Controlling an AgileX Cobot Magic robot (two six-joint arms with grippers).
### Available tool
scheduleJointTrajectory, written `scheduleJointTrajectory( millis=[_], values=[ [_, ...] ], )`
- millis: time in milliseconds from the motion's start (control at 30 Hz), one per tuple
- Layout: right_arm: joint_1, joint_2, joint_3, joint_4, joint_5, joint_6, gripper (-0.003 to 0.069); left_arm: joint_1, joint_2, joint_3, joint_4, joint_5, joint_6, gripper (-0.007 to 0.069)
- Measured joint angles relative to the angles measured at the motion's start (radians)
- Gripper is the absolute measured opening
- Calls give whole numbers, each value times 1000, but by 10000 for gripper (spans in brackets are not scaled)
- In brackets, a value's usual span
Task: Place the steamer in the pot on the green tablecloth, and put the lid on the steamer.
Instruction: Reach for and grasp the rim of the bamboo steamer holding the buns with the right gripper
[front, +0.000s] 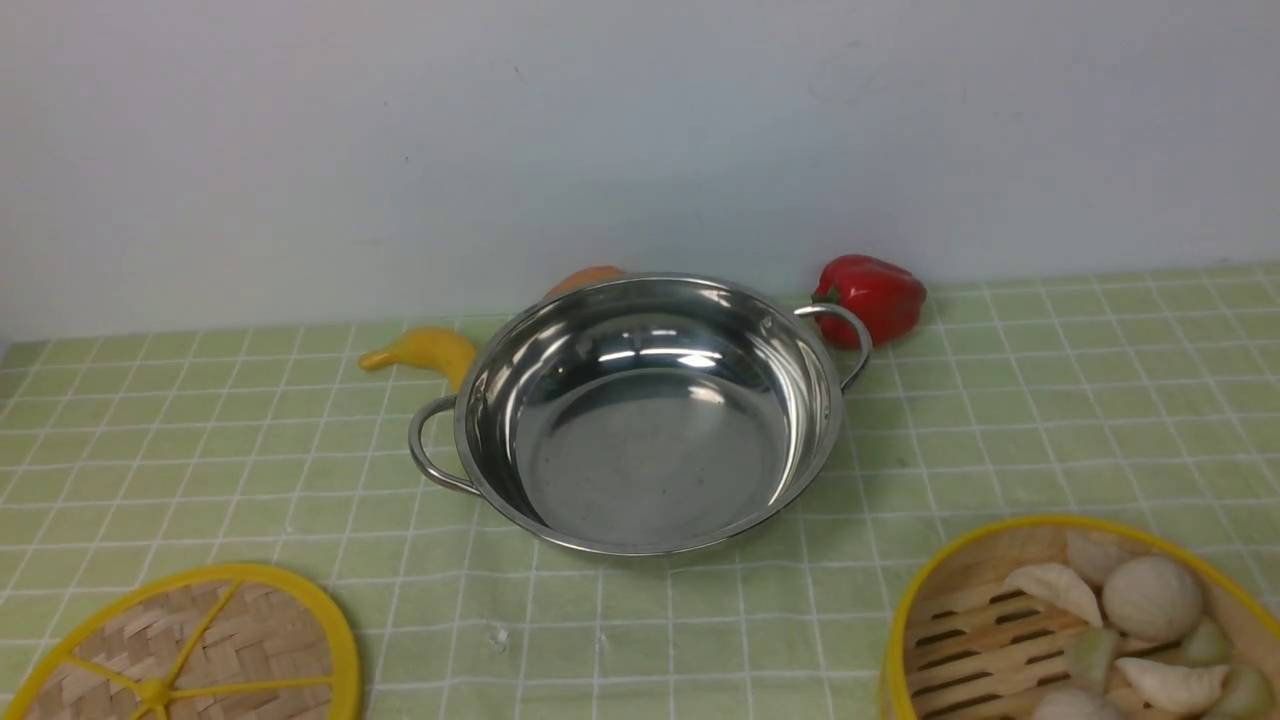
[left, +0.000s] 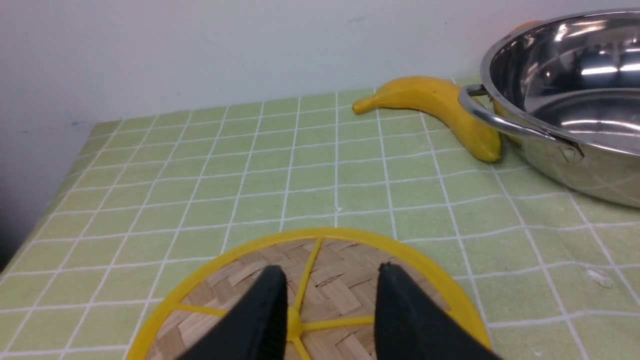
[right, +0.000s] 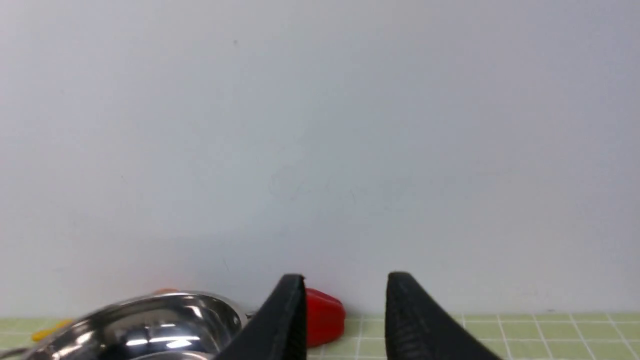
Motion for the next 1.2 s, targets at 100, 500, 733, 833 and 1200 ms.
scheduleJointTrajectory(
  millis=[100,500,733,833,1200],
  values=[
    [0,0,-115,48,121,8,243,0,0,0,0,0,0,243],
    [0,37,-159,289,285,-6,243,0,0,0,0,0,0,243],
    [0,295,-228,293,639,-307,243,0,0,0,0,0,0,243],
    [1,400,-259,304,646,-410,243,0,0,0,0,0,0,243],
    [142,828,-287,286,648,-609,243,0,0,0,0,0,0,243]
  ],
)
